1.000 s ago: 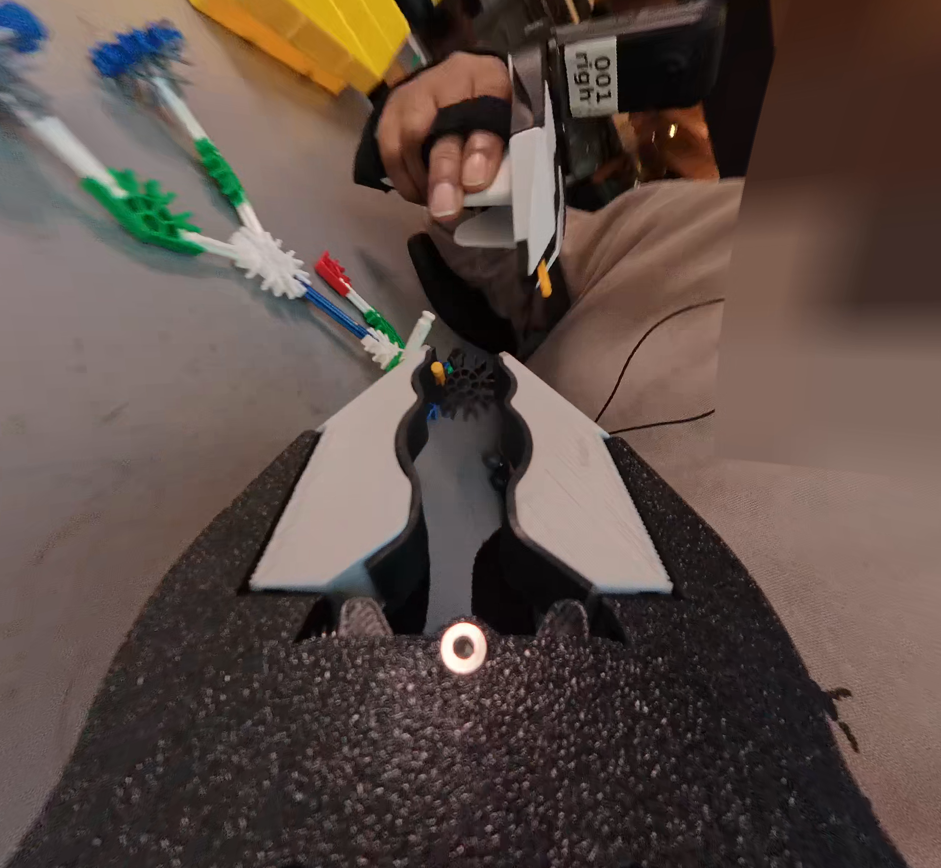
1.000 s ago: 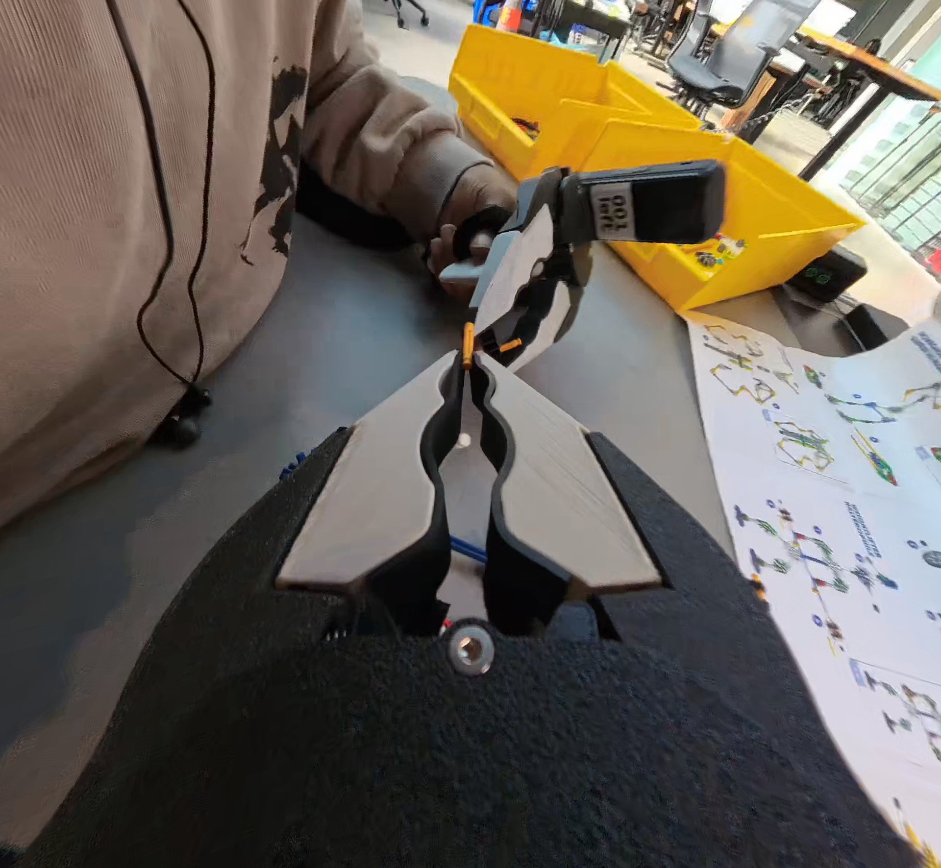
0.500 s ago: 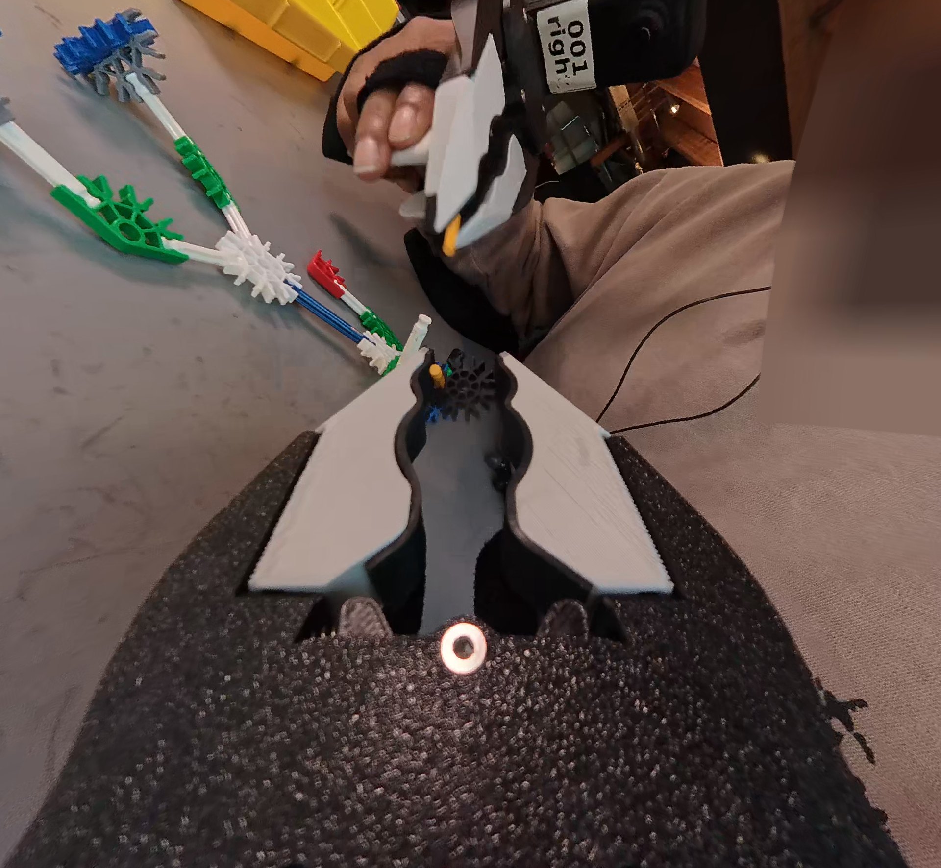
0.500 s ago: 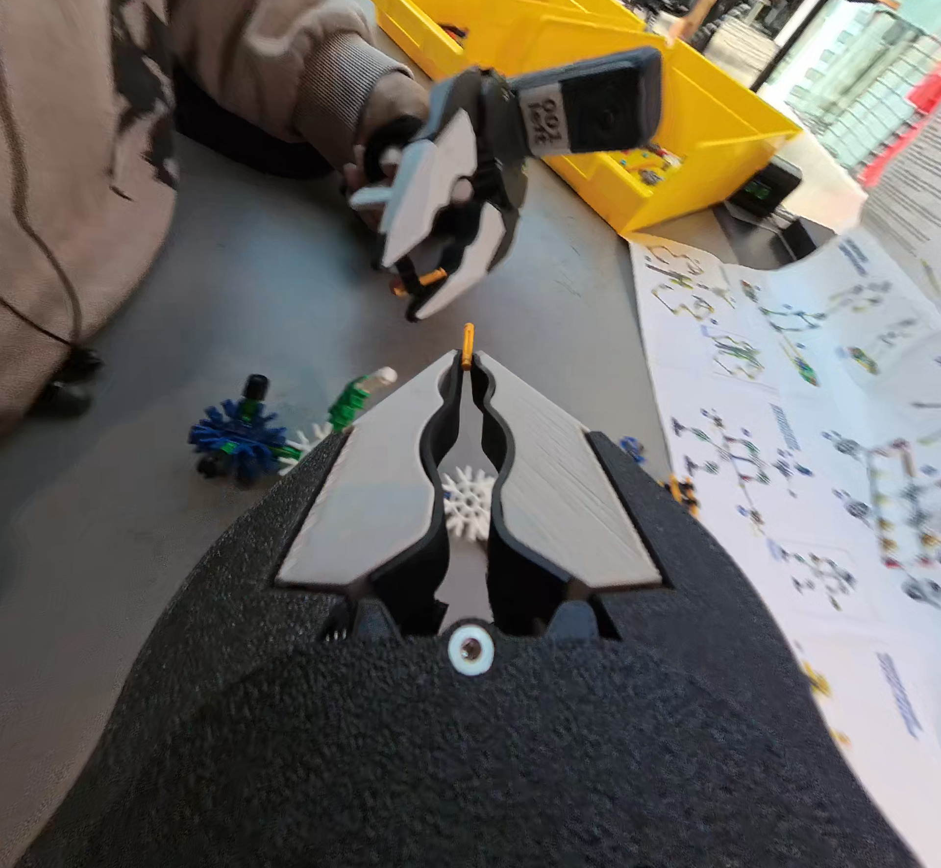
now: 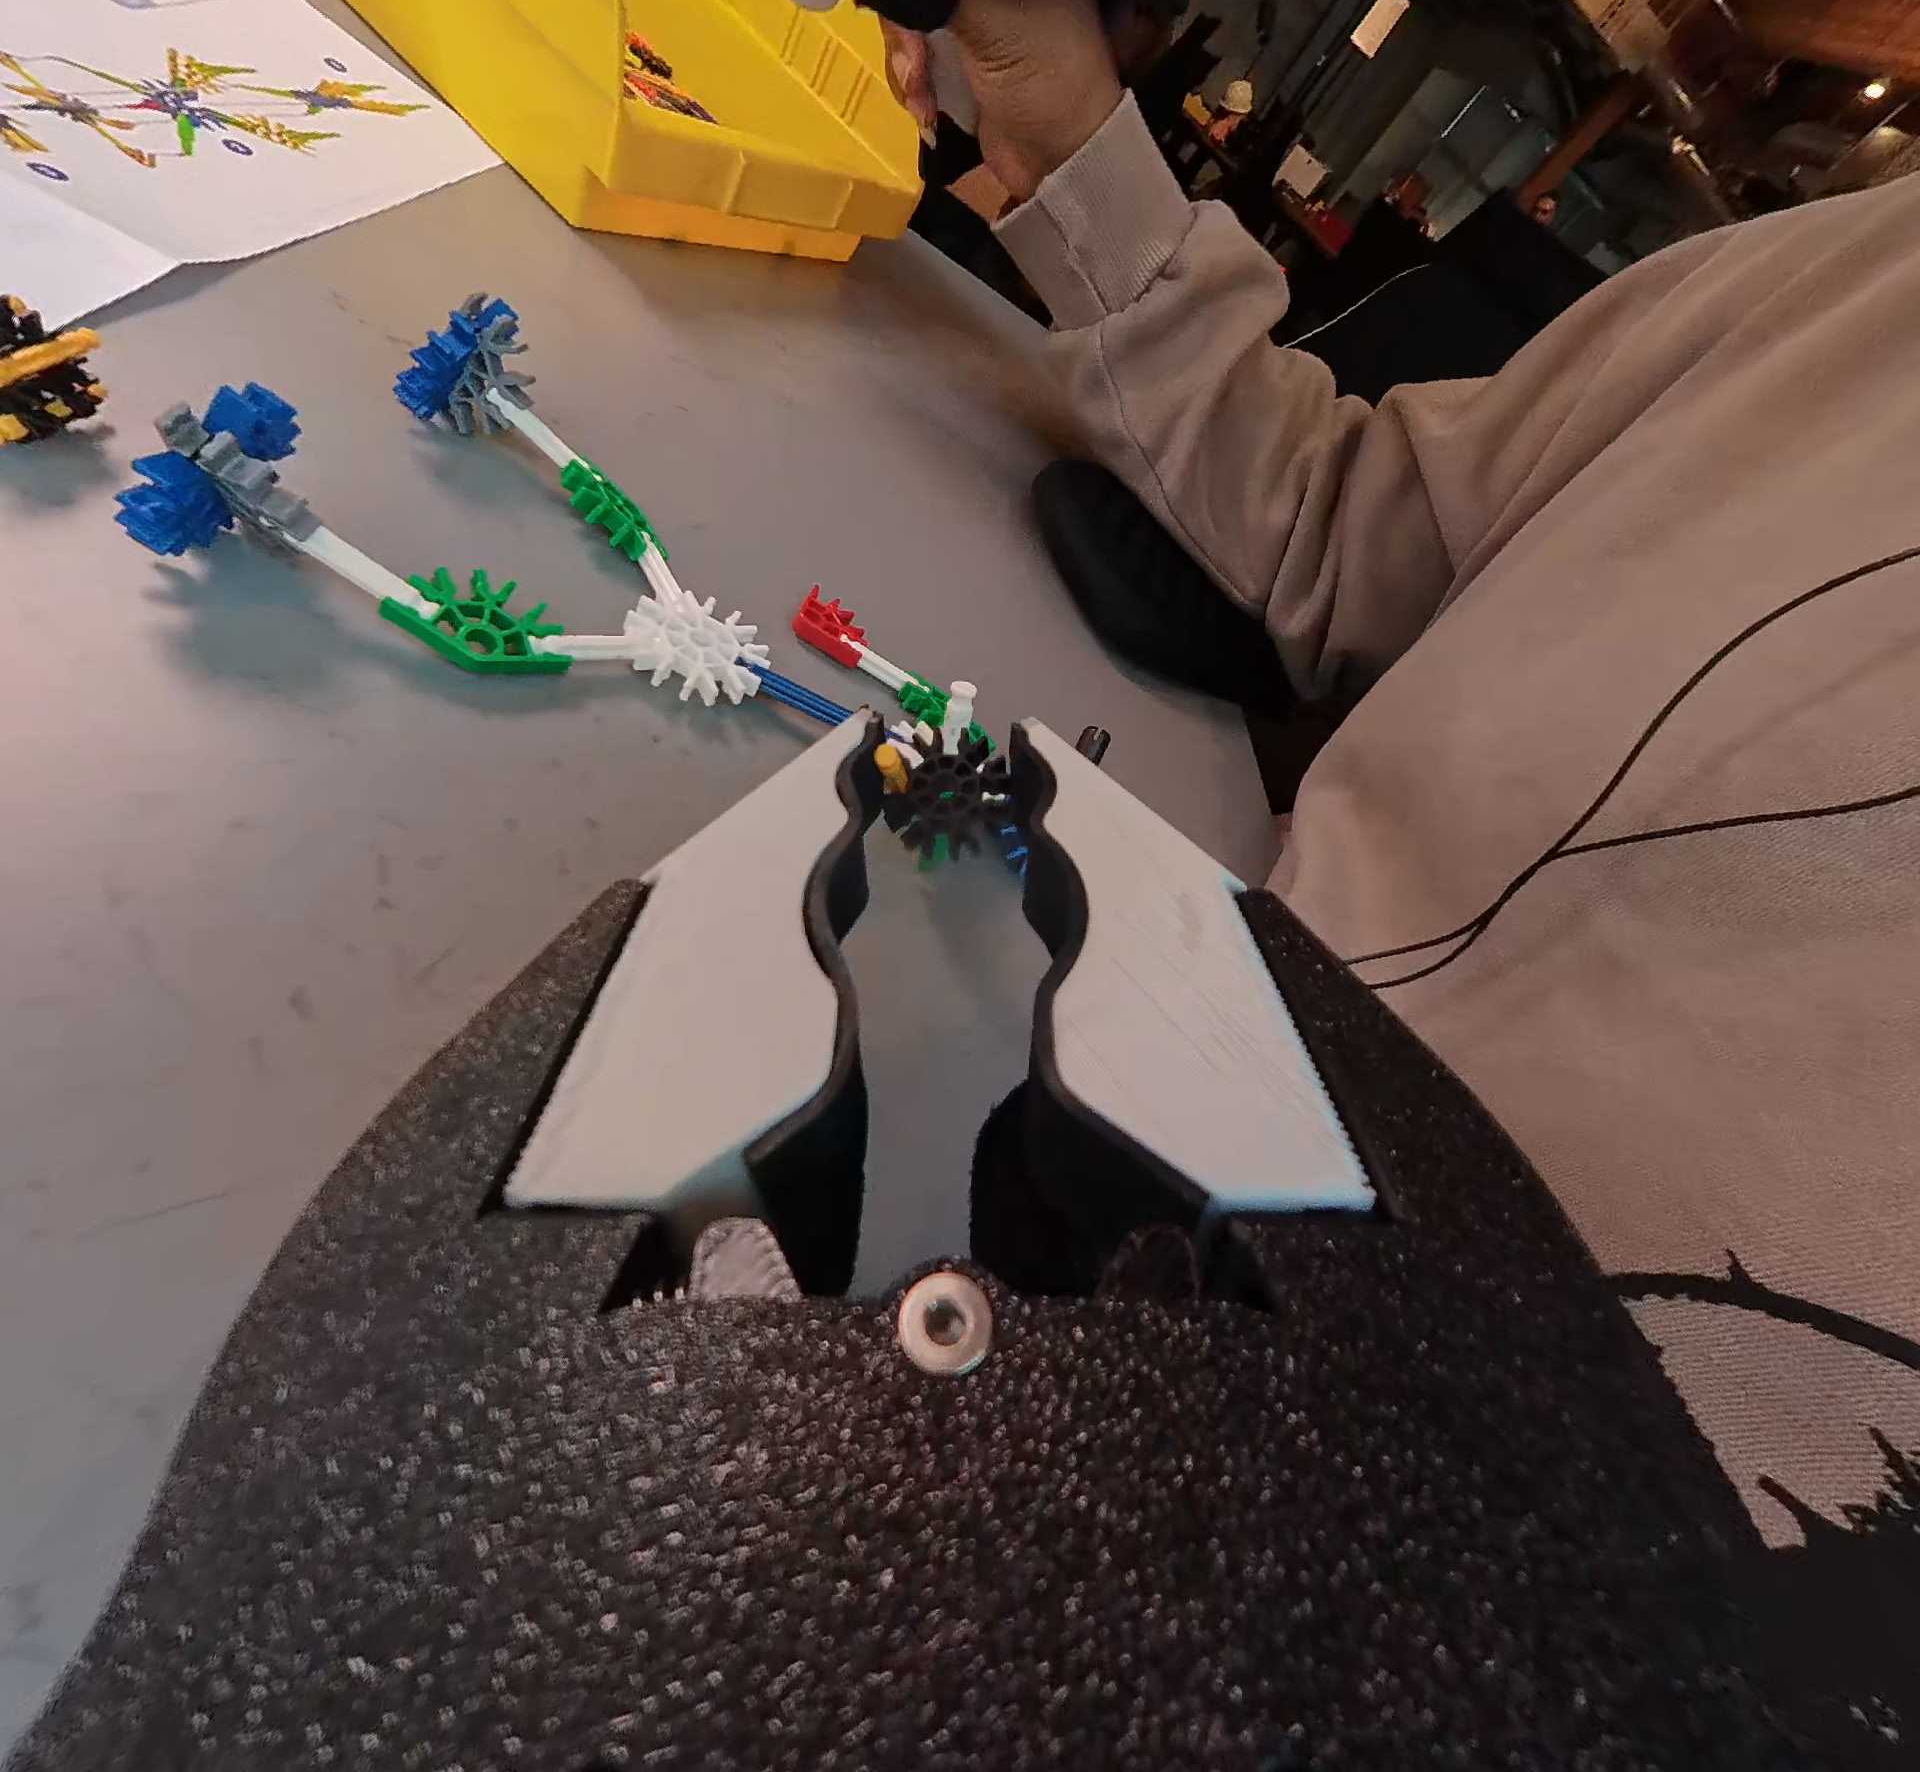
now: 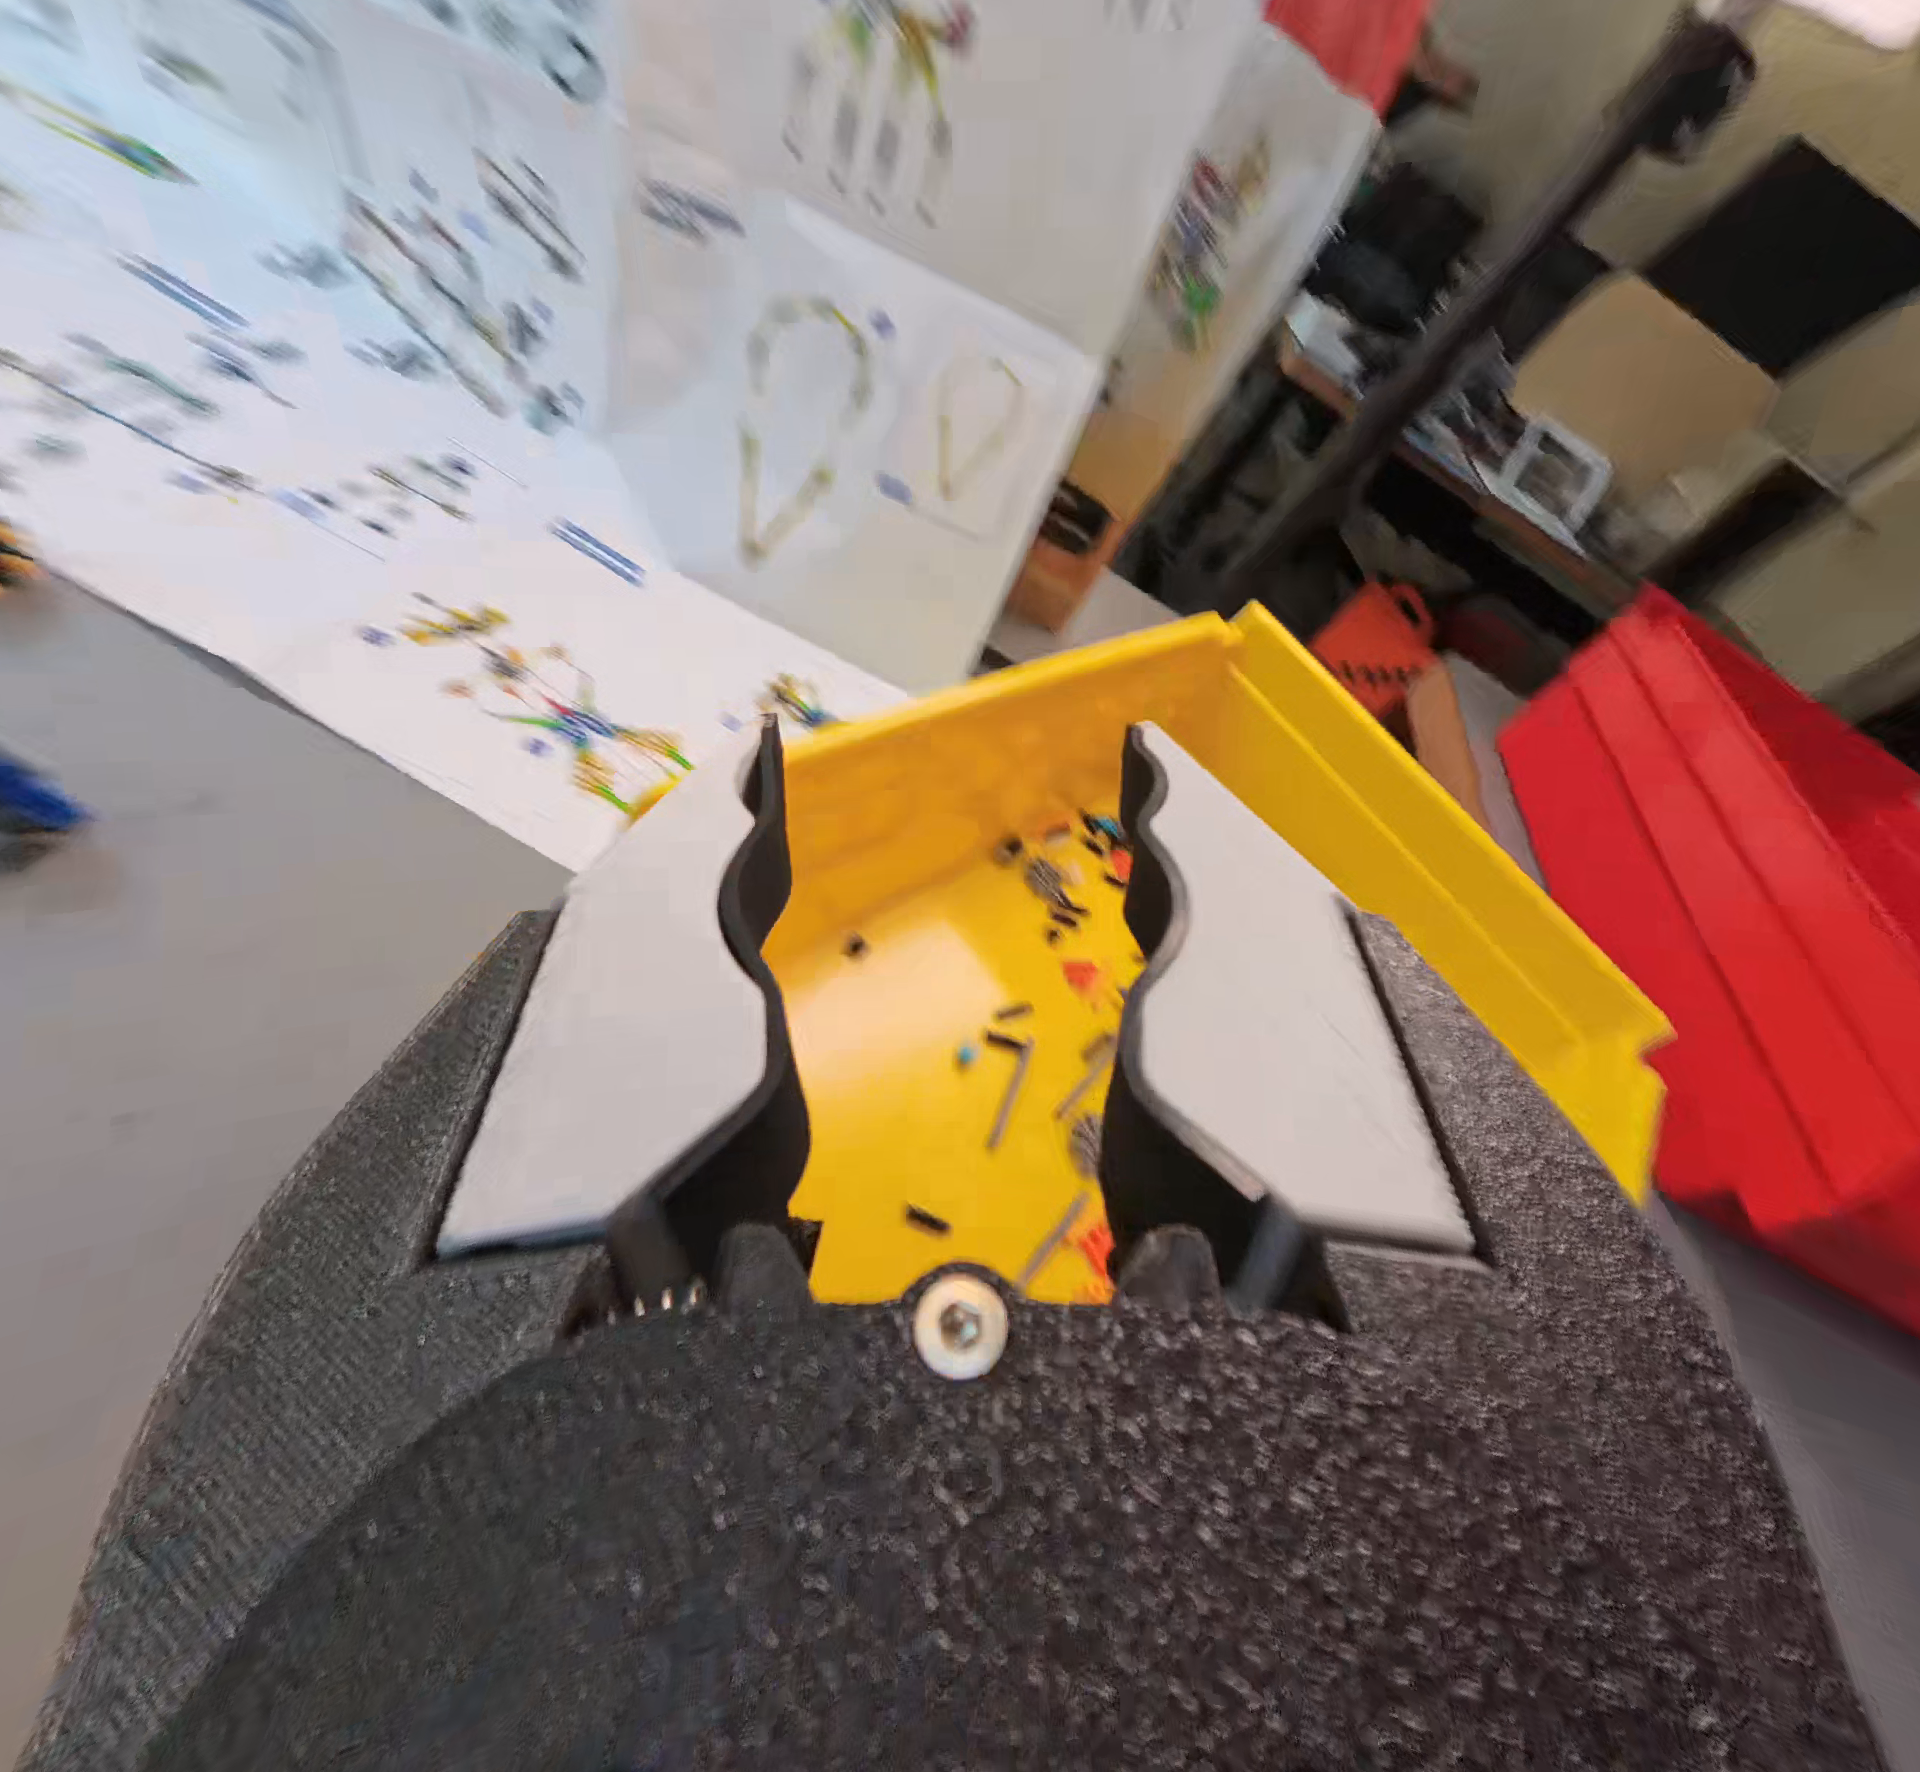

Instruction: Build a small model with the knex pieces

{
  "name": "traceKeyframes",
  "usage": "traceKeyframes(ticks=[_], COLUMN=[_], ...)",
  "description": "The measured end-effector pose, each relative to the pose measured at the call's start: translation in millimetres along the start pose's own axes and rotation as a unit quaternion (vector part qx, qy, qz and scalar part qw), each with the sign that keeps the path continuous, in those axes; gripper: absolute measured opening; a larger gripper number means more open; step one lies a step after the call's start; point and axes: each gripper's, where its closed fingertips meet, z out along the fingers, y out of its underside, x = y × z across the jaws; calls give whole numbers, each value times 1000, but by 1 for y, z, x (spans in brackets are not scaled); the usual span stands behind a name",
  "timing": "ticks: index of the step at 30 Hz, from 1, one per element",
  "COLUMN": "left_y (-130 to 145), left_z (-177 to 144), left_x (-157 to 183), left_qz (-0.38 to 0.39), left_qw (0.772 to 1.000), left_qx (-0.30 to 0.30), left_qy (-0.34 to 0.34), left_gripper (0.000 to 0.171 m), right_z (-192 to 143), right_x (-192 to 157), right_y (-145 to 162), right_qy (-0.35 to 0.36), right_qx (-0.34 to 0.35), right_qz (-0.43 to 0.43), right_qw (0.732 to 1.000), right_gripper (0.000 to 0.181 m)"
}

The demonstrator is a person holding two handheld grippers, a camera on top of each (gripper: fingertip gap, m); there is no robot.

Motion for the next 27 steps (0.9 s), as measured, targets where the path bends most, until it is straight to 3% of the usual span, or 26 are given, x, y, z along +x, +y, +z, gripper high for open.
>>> traceKeyframes(ticks=[3, 5, 6, 9, 13, 18, 21, 27], left_y=[0, 1, 1, 3, 4, 5, 0, -12], left_z=[3, 6, 7, 8, 4, 2, 0, -1], left_x=[5, 14, 20, 43, 77, 101, 102, 58], left_qz=[35, 56, 57, 44, 22, 2, -21, -97], left_qw=[999, 998, 998, 994, 982, 967, 964, 981], left_qx=[-4, -9, -9, -9, -6, -3, 11, 37], left_qy=[-1, 11, 28, 96, 190, 253, 265, 161], left_gripper=[24, 24, 24, 24, 24, 24, 24, 29], right_z=[-30, -64, -78, -117, -155, -167, -168, -128], right_x=[-90, -169, -202, -285, -341, -360, -358, -334], right_y=[-54, -65, -65, -68, -79, -87, -90, -79], right_qy=[-214, -372, -416, -504, -549, -534, -521, -445], right_qx=[113, 139, 142, 163, 215, 261, 267, 194], right_qz=[-27, -88, -126, -220, -263, -287, -286, -315], right_qw=[970, 914, 889, 819, 763, 752, 758, 816], right_gripper=[52, 52, 52, 53, 51, 28, 25, 25])
